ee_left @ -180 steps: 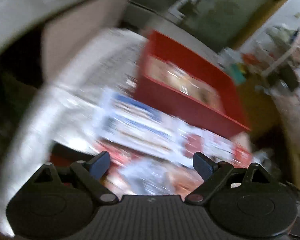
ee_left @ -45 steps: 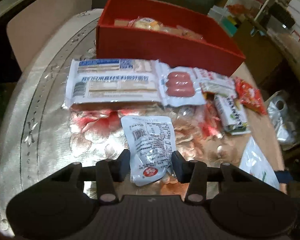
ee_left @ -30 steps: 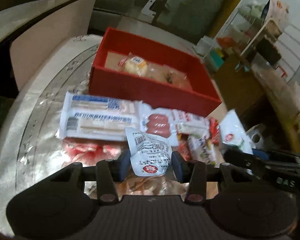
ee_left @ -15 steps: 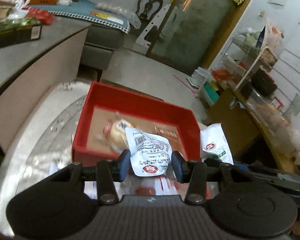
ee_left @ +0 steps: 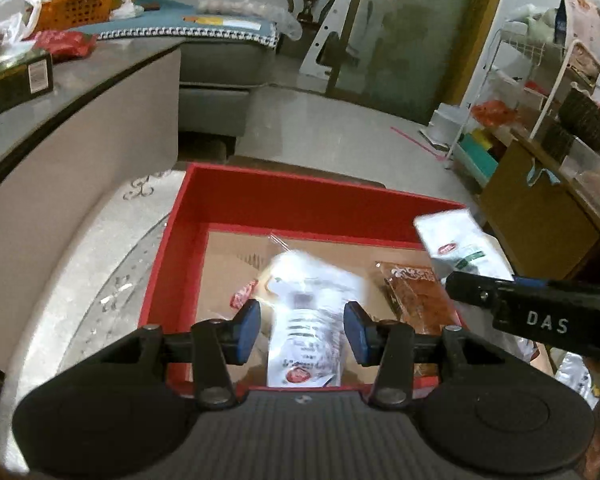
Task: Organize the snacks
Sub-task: 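Lower the sachet into the red box with the left tool while the right tool drops the packet in, then withdraw both tools from the red box back over the snack pile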
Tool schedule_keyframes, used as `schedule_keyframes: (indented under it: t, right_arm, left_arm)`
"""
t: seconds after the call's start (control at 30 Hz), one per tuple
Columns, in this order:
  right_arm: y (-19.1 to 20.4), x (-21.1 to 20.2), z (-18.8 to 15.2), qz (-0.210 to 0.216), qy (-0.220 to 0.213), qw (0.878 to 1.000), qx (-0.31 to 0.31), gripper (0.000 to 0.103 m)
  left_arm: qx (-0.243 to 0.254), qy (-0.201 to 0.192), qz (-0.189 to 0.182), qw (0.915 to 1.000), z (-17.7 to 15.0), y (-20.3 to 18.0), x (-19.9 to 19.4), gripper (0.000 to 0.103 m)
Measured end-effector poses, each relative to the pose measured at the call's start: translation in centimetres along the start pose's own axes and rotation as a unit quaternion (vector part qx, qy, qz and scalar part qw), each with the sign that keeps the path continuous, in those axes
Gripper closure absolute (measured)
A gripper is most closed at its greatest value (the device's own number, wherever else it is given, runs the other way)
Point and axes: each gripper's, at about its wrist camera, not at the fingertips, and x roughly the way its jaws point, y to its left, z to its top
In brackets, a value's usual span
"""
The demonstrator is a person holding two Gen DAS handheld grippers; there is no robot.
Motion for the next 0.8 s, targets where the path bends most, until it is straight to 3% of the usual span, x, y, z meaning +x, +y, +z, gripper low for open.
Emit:
schedule_keyframes:
  t: [0.4, 0.8]
  right_arm:
    - [1.5, -2.0, -0.9, -0.019, -0.024, 0.999, -0.037, 0.052]
    - [1.6, -3.9, -1.3, -0.022, -0.033, 0.998, -0.048, 0.048]
  left_arm:
    - [0.034, -0.015, 0.017, 0.9992, -0.4, -0.8, -1.6, 0.056]
    - [0.033, -0.012, 0.017, 0.9992, -0.8, 0.1, -3.2, 0.05]
